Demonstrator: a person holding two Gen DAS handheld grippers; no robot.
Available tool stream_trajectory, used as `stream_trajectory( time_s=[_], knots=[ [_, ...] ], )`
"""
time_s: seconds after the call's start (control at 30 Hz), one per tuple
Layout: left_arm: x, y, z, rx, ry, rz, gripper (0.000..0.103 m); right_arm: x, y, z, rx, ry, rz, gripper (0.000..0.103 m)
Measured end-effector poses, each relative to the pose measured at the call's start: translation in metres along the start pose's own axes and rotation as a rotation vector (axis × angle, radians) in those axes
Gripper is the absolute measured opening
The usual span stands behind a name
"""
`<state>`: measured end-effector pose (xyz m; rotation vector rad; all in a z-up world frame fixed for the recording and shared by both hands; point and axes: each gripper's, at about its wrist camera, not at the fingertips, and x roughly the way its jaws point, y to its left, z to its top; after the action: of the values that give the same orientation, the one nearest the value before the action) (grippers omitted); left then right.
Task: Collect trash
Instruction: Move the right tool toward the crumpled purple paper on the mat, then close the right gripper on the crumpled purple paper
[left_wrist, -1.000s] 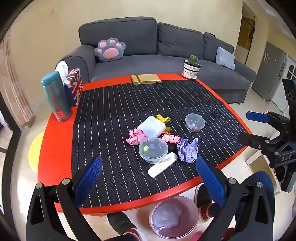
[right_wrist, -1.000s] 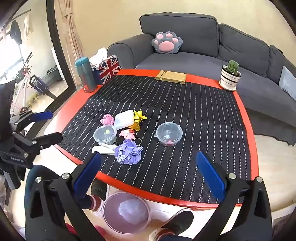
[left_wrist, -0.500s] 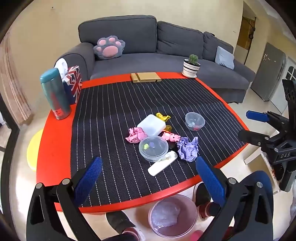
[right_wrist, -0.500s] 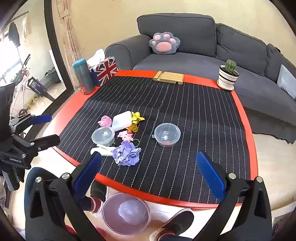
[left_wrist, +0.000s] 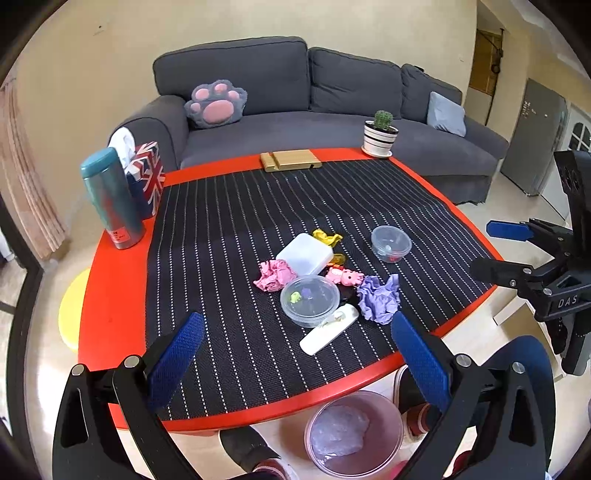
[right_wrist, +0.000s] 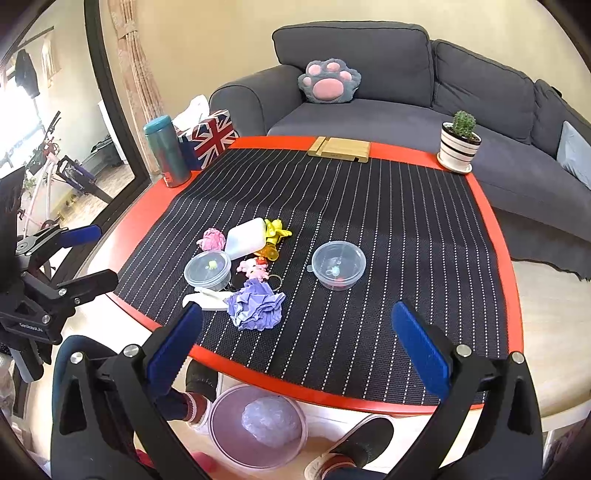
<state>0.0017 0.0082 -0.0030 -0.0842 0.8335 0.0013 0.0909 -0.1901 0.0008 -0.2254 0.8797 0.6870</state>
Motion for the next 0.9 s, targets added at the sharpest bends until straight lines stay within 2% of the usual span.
stream_trajectory(
  time_s=[0.33,0.63,0.7,0.77,0.83,0.9],
  knots=[
    [0.004,0.007,-0.003,-0.006,0.02,0.018,0.097,0.036,0.009,0.014,-0.044,0.06,0.038,0.1],
    [0.006,0.013,-0.005,-0.019,0.027,0.02,0.097,0.085,0.026,0.012,-0.114,0.183,0.054,0.099],
    [0.006,0.016,-0.004,-0.025,0.025,0.016,0.097,0.095,0.028,0.011,-0.117,0.211,0.057,0.093],
    [0.007,0.017,-0.005,-0.028,0.023,0.013,0.097,0.102,0.028,0.01,-0.121,0.236,0.06,0.083],
    [0.007,0.018,-0.006,-0.027,0.02,0.013,0.097,0.108,0.031,0.009,-0.129,0.255,0.066,0.081],
    [0.007,0.018,-0.007,-0.029,0.024,0.011,0.097,0.112,0.033,0.008,-0.134,0.269,0.073,0.074]
  ],
)
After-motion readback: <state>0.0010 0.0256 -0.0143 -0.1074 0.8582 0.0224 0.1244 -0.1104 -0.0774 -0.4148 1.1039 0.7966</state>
